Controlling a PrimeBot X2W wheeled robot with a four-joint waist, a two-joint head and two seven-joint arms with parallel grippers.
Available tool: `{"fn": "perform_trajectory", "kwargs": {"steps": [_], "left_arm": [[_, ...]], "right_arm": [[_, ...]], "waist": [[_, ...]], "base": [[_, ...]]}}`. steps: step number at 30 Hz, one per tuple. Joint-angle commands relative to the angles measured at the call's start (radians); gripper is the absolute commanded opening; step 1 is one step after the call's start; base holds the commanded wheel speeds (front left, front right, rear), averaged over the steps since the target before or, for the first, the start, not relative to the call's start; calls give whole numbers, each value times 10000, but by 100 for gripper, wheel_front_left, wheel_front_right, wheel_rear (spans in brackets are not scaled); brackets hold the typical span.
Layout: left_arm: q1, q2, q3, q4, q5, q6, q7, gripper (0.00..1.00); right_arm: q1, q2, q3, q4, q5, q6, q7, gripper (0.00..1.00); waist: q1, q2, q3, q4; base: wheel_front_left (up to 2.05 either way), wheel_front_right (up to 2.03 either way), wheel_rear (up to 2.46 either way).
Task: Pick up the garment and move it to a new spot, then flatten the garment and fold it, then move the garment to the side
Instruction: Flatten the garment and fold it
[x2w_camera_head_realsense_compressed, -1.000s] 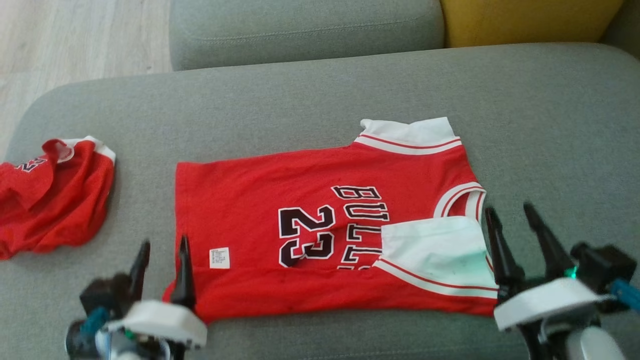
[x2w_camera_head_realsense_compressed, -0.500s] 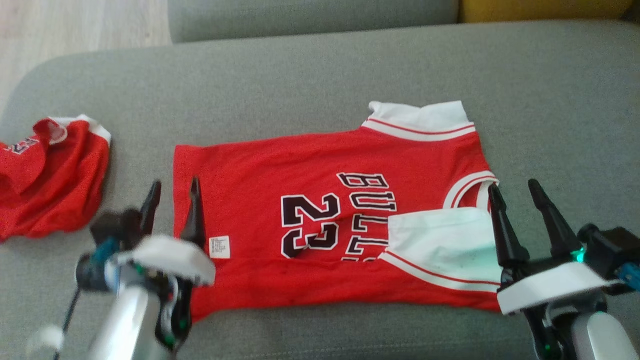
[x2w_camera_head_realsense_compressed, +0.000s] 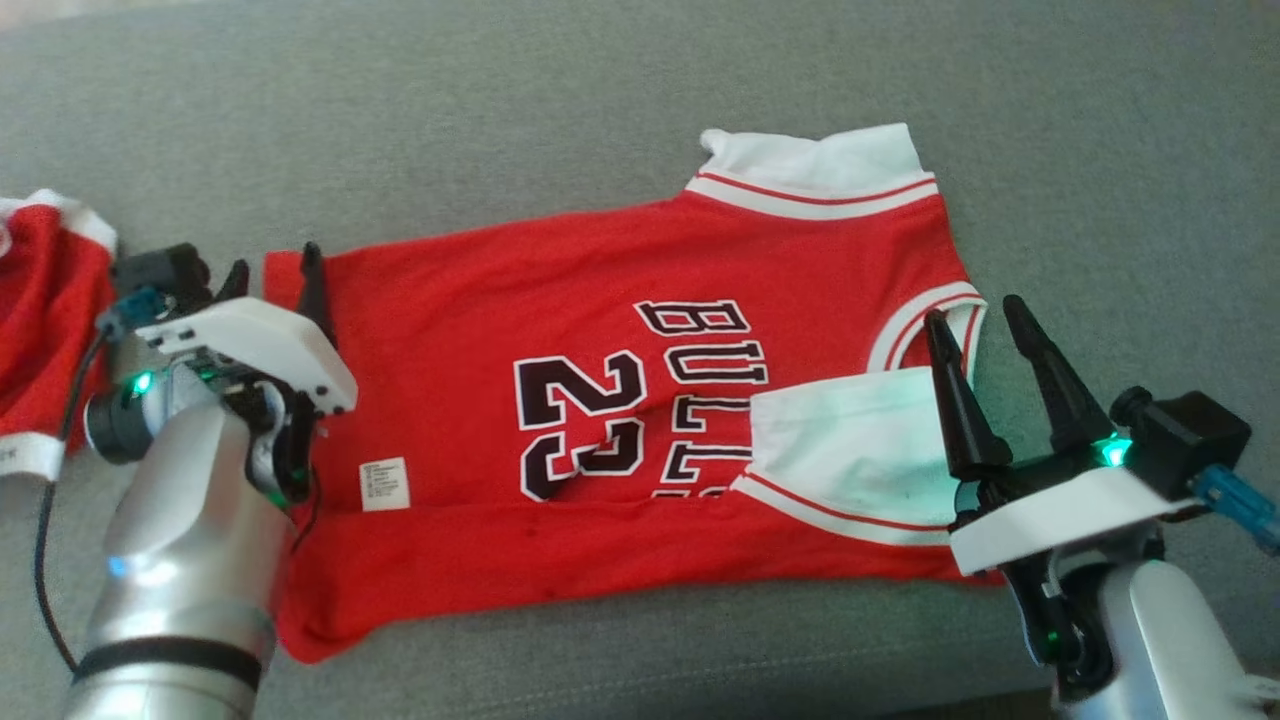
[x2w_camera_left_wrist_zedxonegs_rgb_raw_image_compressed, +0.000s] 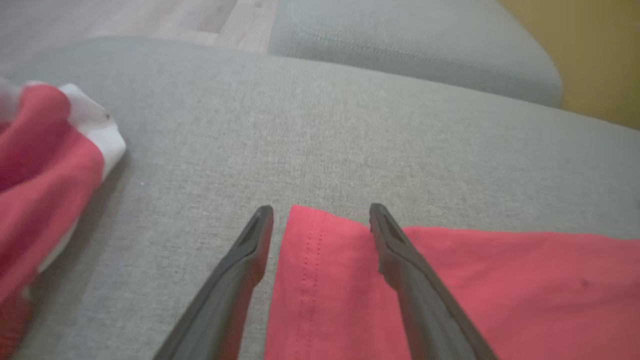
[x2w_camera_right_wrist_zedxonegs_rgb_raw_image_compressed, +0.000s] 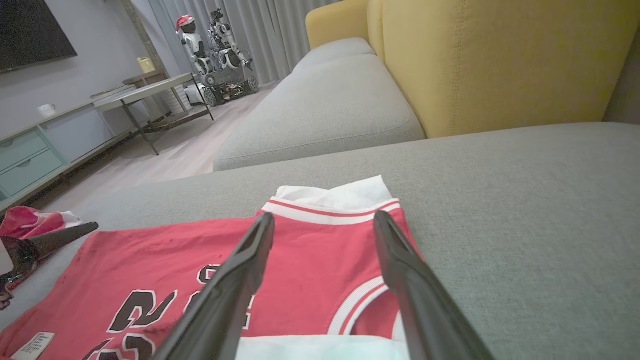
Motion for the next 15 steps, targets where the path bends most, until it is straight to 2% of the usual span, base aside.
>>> {"fn": "perform_trajectory", "kwargs": {"steps": [1,6,7,9,15], "left_arm": [[-602,364,393,130,-91,-69,-72,100],[-1249,282,590,1604,-416,-140,82,100],[-1336,253,600,1818,-464,-204,74,82],[-1486,205,583,2167,-514,-344,-3,0],[-1846,89,444,2793,-491,-665,-661,0]], "right_arm": [[-367,-58,258,-246,70,-9,-115,100],[-485,-79,298,-1,143,-9,-173,100],[-499,-85,275,64,145,-9,-160,100],[-554,-109,240,163,151,-9,-179,100],[-929,-273,-14,665,259,-9,-165,100]], "waist": [[-2,0,159,-138],[-2,0,318,-195],[-2,0,339,-198],[-2,0,369,-190],[-2,0,348,-59]], "base": [[0,0,0],[0,0,0],[0,0,0],[0,0,0],[0,0,0]]}}
